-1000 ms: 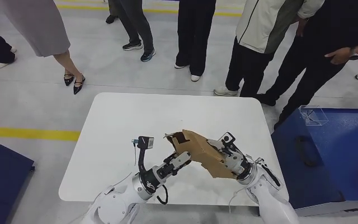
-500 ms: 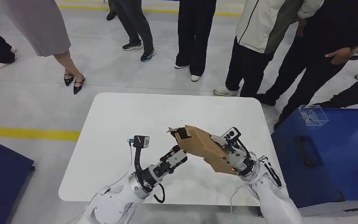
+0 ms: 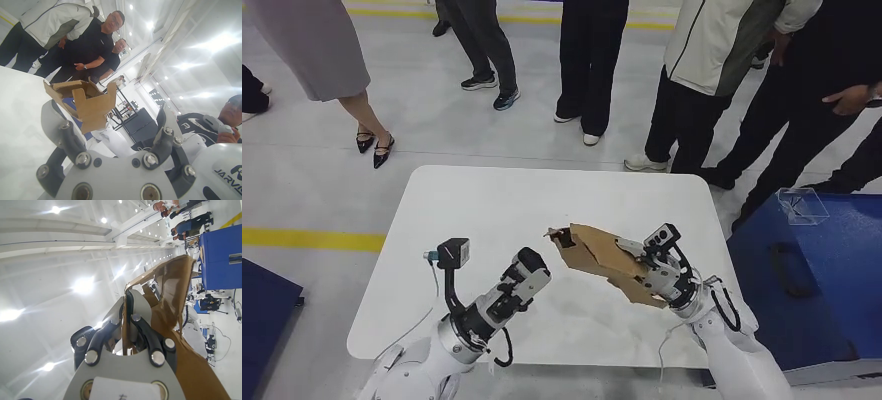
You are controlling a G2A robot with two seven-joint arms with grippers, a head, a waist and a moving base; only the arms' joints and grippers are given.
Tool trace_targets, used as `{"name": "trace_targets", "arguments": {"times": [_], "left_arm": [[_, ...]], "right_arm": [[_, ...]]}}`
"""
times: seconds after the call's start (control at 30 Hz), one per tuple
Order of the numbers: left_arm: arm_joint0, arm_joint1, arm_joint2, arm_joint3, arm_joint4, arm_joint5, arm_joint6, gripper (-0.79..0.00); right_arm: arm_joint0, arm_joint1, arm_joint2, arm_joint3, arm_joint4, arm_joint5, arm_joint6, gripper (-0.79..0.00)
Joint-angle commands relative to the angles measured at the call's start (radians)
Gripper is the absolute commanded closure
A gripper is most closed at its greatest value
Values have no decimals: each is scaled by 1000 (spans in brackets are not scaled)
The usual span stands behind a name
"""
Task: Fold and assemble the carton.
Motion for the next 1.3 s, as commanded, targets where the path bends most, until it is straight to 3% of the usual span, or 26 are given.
{"name": "trace_targets", "arguments": {"times": [0.0,0.13,0.43,0.53,0.77,0.97,1.27], "left_arm": [[-1,0,1,1,-5,1,0,-785],[-8,2,-13,5,45,29,1,-785],[-12,25,-75,-99,647,97,-72,-785],[5,30,-89,-130,773,109,-69,-711],[15,34,-93,-144,911,141,-66,-606],[-1,32,-46,-126,956,141,-77,-520],[1,29,-46,-129,924,141,-18,-523]], "right_arm": [[0,0,0,0,0,-1,0,0],[-10,0,-8,-10,-10,17,-11,0],[-17,12,30,-11,35,167,51,0],[-23,19,41,-13,0,191,83,0],[-32,24,47,-20,-2,206,108,0],[-36,26,40,-34,-2,211,107,0],[-31,26,33,-35,7,206,95,0]]}}
